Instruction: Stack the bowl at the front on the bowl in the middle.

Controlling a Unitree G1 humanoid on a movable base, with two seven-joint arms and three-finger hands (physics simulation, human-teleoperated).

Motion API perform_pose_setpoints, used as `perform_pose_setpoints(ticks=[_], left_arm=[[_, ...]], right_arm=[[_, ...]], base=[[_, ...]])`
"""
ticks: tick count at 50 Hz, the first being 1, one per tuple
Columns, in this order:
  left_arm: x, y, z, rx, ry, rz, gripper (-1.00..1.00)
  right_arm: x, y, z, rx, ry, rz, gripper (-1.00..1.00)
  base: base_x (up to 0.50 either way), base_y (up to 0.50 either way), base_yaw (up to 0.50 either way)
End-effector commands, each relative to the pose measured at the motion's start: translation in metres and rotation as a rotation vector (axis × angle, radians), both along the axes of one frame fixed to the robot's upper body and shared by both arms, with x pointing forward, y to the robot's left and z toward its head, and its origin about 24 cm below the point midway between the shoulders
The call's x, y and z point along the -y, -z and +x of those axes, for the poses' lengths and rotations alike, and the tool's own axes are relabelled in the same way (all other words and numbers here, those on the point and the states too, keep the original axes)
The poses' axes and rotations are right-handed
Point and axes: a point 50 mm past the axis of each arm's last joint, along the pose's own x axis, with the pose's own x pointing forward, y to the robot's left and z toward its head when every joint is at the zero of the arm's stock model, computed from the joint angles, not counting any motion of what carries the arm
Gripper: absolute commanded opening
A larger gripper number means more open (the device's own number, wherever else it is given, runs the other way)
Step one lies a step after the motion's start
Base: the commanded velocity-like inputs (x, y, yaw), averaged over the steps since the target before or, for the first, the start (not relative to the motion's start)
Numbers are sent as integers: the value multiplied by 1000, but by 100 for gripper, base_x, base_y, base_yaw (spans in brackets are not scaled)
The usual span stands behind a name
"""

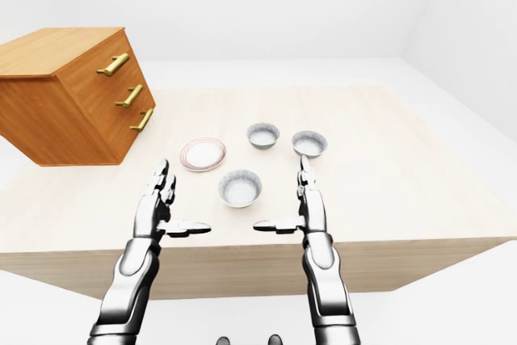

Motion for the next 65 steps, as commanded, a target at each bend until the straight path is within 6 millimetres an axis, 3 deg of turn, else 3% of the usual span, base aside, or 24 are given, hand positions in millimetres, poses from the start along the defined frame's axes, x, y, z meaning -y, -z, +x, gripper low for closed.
perform_pose_setpoints(ticks=[1, 11, 36, 50, 53, 60, 65], left_arm=[[-5, 0, 2, -15, 7, 6, 100], [-4, -9, 5, -10, 12, 17, 100], [-3, -20, 5, 33, 22, 15, 100], [-4, -21, 5, 37, 20, 8, 100], [-3, -20, 5, 33, 21, 10, 100], [-1, -19, 7, 30, 27, 12, 100], [-1, -18, 7, 22, 29, 14, 100]], right_arm=[[7, -1, 0, -14, 1, -32, 100], [8, -28, -7, 72, -21, -13, 100], [2, -23, -10, 49, -55, -4, 100], [3, -23, -9, 47, -45, -35, 100], [3, -26, -6, 59, -40, -102, 100], [-15, -56, 20, 230, -109, -567, 100], [-27, -63, 36, 290, -160, -720, 100]], base=[[0, 0, 0], [0, 0, 0], [45, 5, 0], [1, 0, 0], [0, 0, 0], [0, 0, 0], [0, 0, 0]])
